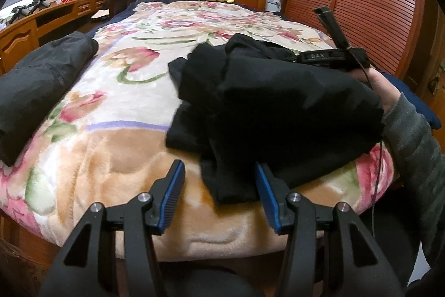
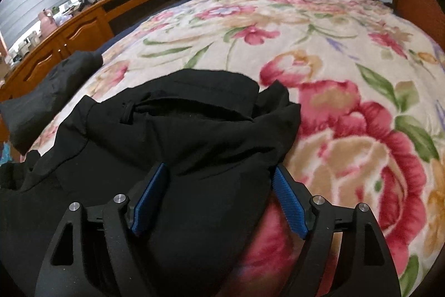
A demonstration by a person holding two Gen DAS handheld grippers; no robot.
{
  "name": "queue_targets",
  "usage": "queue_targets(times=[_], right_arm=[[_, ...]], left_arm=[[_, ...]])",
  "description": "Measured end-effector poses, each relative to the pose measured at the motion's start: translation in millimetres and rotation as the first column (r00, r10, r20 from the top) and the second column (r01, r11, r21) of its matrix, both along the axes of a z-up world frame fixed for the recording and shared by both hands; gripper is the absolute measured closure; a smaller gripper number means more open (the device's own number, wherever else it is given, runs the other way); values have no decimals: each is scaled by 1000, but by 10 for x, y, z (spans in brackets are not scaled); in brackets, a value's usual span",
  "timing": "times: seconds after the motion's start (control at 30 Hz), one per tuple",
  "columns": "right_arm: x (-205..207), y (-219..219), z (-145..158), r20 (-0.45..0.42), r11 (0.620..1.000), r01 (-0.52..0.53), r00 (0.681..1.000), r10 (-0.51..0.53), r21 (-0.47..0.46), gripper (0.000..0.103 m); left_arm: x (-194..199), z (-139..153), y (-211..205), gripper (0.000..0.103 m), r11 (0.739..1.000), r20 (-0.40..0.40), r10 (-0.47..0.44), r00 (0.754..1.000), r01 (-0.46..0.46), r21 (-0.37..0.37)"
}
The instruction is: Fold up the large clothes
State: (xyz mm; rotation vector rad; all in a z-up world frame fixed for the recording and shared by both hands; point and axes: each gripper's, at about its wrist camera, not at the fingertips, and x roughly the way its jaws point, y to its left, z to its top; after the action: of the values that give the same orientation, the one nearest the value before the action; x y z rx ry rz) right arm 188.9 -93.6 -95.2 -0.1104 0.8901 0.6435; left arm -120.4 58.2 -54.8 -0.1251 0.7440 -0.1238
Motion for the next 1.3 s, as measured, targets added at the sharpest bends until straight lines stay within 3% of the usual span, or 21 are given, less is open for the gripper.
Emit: queue_targets(times=[0.4, 0.5, 0.57, 0.73, 0.93, 1.1, 1.3], right_arm=[[88, -165, -163, -105, 993, 4, 994, 8, 118, 20], [75, -151, -164, -105, 993, -3, 994, 15, 117, 20], [62, -144, -168, -105, 992, -10, 994, 23, 124, 23], [-5, -139, -118, -79, 987, -34, 996, 47, 158, 46], [-126, -172, 81, 6, 977, -19, 1000, 18, 212, 72], [-234, -166, 279, 83, 968, -12, 997, -9, 250, 83], [-456, -10, 571, 210, 968, -35, 978, -18, 248, 87]], left_arm=[[36, -15, -89, 55, 1000, -5, 4, 1000, -4, 29], [54, -14, -94, 63, 1000, 0, -9, 1000, 9, 25], [55, -11, -93, 76, 1000, 6, -19, 1000, 19, 19], [66, 34, -46, 95, 1000, 29, -20, 999, 20, -10], [29, 79, 25, 99, 999, 68, -17, 998, 20, -38], [1, 178, 59, 101, 1000, 111, -10, 994, 13, -24], [27, 321, 213, 102, 1000, 164, 14, 986, -14, 1]])
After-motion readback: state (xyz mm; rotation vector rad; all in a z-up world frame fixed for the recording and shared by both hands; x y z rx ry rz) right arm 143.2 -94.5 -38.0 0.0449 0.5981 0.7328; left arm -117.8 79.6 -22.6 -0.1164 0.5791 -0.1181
